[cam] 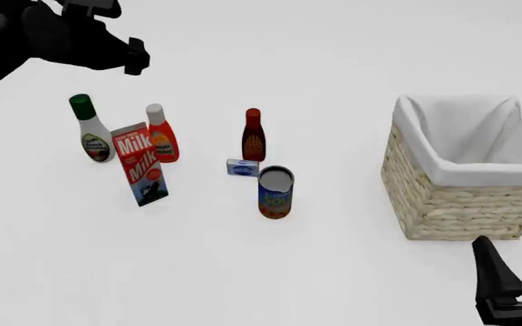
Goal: Pick the ketchup and place it in the basket.
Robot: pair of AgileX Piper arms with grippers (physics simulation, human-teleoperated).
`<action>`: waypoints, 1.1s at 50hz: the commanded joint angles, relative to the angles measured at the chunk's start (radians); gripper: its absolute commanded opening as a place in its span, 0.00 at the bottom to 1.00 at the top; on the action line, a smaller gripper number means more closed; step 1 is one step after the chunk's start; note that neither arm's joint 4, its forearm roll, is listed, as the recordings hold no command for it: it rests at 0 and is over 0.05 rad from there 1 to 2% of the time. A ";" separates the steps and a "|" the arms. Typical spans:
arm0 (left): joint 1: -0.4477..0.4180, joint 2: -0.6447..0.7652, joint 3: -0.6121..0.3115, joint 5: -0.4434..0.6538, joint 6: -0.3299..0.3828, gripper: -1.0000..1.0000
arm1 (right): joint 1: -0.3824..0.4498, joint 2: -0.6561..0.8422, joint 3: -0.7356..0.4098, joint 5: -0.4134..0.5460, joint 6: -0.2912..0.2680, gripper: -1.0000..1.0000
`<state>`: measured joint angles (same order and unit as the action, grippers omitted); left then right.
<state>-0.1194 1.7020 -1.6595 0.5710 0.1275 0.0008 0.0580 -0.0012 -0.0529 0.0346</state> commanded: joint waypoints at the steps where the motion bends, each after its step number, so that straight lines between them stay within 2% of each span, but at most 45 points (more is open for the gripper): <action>1: 0.009 0.073 -0.074 0.023 0.001 1.00 | 0.005 0.036 0.001 -0.031 0.007 1.00; 2: 0.002 0.090 -0.088 0.039 -0.019 1.00 | 0.006 0.039 0.001 -0.034 0.007 1.00; 3: 0.006 0.087 -0.089 0.024 0.001 1.00 | 0.007 0.040 0.001 -0.033 0.010 1.00; 12: 0.015 0.139 -0.129 0.027 -0.009 1.00 | 0.006 0.083 0.001 -0.066 0.027 1.00; 29: 0.022 0.229 -0.235 0.043 -0.011 1.00 | 0.015 0.131 0.001 -0.105 0.026 1.00; 55: 0.024 0.331 -0.237 -0.013 -0.032 1.00 | 0.022 0.180 0.001 -0.141 0.027 1.00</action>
<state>-0.0954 1.9902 -1.8916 0.5753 0.1051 0.0200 0.2161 -0.0002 -0.1780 0.0616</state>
